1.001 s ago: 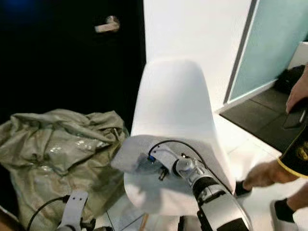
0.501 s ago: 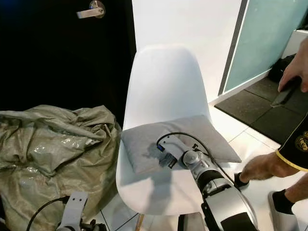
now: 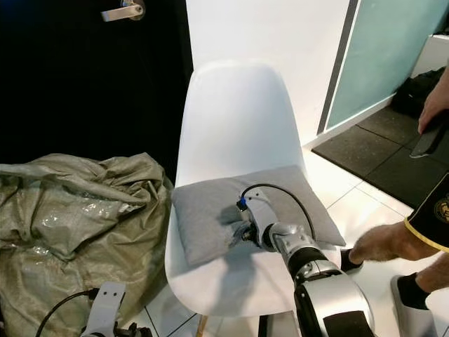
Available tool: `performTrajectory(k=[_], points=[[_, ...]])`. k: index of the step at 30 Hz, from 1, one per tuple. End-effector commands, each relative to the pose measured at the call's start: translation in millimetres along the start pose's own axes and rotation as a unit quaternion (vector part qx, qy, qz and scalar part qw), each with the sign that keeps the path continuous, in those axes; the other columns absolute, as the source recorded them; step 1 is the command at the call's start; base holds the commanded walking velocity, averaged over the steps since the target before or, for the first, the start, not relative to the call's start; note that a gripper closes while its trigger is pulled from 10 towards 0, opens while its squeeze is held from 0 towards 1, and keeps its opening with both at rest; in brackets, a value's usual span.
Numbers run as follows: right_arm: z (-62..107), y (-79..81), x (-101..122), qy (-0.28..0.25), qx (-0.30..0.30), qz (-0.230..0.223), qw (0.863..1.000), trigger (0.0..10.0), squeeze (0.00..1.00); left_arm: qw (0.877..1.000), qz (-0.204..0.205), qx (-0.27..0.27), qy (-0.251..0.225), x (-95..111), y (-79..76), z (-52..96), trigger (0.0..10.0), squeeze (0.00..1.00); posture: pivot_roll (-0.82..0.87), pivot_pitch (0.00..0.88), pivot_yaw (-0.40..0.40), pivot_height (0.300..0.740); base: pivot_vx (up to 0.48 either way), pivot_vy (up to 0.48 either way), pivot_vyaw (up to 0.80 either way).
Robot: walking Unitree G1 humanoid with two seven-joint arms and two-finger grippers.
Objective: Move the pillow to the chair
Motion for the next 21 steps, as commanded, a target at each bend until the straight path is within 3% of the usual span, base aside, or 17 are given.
performTrajectory(k=[1, 7, 11, 12, 18, 19, 20, 21], points=[[-0.4, 0.5, 2.4, -0.003, 0.002, -0.015, 1.0, 10.0, 1.0, 1.0, -0.008, 0.003, 0.006, -3.8, 5.0, 1.4, 10.0, 0.0, -0.06, 0.094, -0.017, 0.491, 0.0, 0.0, 0.0], [4.9, -2.5, 15.0, -0.019, 0.055, -0.018, 0.998, 10.0, 1.0, 1.0, -0.007, 0.003, 0.005, -1.4, 4.1, 0.5, 10.0, 0.0, -0.09, 0.071, -0.028, 0.491, 0.0, 0.0, 0.0], [10.3, -0.6, 12.7, -0.011, 0.122, 0.016, 0.992, 10.0, 1.0, 1.0, -0.007, 0.003, 0.004, 0.4, 2.8, -0.1, 10.0, 0.0, -0.1, 0.056, -0.031, 0.491, 0.0, 0.0, 0.0], [17.9, -2.1, 9.0, -0.002, 0.178, 0.049, 0.983, 10.0, 1.0, 1.0, -0.006, 0.002, 0.002, 2.2, 1.6, -0.7, 10.0, 0.0, -0.1, 0.046, -0.034, 0.491, 0.0, 0.0, 0.0], [33.3, -9.2, 12.4, -0.028, 0.239, 0.096, 0.966, 10.0, 1.0, 1.0, -0.004, 0.004, 0.0, 5.0, 0.9, -1.5, 10.0, 0.0, -0.11, 0.038, -0.037, 0.491, 0.0, 0.0, 0.0], [36.9, -9.6, 14.4, -0.043, 0.254, 0.105, 0.961, 10.0, 0.51, 1.0, -0.004, 0.004, -0.001, 6.0, 0.6, -1.7, 10.0, 0.0, -0.12, 0.036, -0.037, 0.491, 0.0, 0.0, 0.0], [36.9, -9.6, 14.4, -0.043, 0.254, 0.105, 0.961, 10.0, 0.51, 1.0, -0.004, 0.004, -0.001, 6.0, 0.6, -1.7, 10.0, 0.0, -0.12, 0.036, -0.037, 0.491, 0.0, 0.0, 0.0], [39.9, -9.8, 18.7, -0.069, 0.26, 0.114, 0.956, 10.0, 0.0, 1.0, -0.003, 0.004, -0.001, 6.7, 0.3, -1.9, 10.0, 0.0, -0.12, 0.036, -0.037, 0.491, 0.0, 0.0, 0.0]])
Point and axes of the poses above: a point about 5 cm out from each wrist's last joint towards the gripper, its own z axis pointing back from the gripper into the wrist, its own x axis along the axis of the wrist's last joint, y = z × x, the point moved 1 cm from there along -z, pointing out of the wrist towards the gripper, and after that the axes turned 8 degrees about z, right-handed, at the moved point
